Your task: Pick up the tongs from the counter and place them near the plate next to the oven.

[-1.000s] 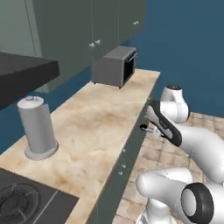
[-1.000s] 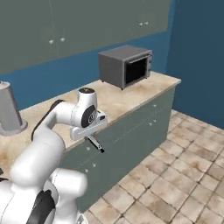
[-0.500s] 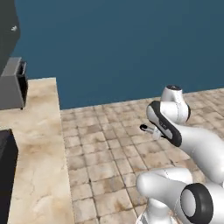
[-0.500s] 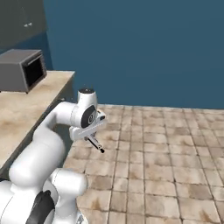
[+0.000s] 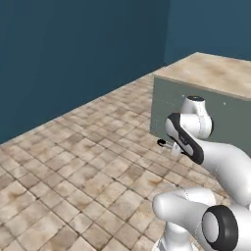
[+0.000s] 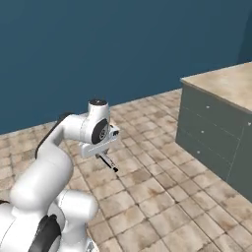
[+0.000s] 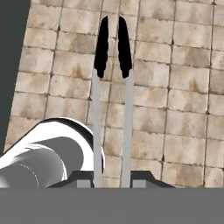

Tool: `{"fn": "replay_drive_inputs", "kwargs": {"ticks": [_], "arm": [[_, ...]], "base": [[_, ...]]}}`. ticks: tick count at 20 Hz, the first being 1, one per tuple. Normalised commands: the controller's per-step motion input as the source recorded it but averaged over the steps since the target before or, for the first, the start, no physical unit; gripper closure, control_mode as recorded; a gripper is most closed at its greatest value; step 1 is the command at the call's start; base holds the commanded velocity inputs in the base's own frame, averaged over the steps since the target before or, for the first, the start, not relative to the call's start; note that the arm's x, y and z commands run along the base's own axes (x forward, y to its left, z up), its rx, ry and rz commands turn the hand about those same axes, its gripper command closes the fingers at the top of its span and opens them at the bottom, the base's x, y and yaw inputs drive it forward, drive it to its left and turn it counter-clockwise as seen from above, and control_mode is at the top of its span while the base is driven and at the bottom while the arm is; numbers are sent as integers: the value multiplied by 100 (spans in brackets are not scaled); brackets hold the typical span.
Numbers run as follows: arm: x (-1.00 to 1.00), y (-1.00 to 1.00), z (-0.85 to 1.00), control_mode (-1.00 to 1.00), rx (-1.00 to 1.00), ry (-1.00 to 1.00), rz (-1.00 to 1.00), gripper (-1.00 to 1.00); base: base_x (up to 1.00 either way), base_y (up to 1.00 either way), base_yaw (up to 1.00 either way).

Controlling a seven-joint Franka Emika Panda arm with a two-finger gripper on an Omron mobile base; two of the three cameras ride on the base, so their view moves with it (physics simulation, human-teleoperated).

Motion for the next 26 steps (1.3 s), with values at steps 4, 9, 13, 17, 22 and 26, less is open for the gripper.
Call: {"fn": "replay_drive_inputs", "kwargs": {"ticks": [4,9,13,17,22,26], "arm": [[0,0,0,100,0,0,0,100],[0,0,0,100,0,0,0,100],[0,0,0,100,0,0,0,100],[0,0,0,100,0,0,0,100],[0,0,0,100,0,0,0,100],[0,0,0,100,0,0,0,100]], "base": [[13,0,-81],[15,0,-79],[15,0,-78],[18,0,-76],[44,-1,-53],[45,0,-52]]}}
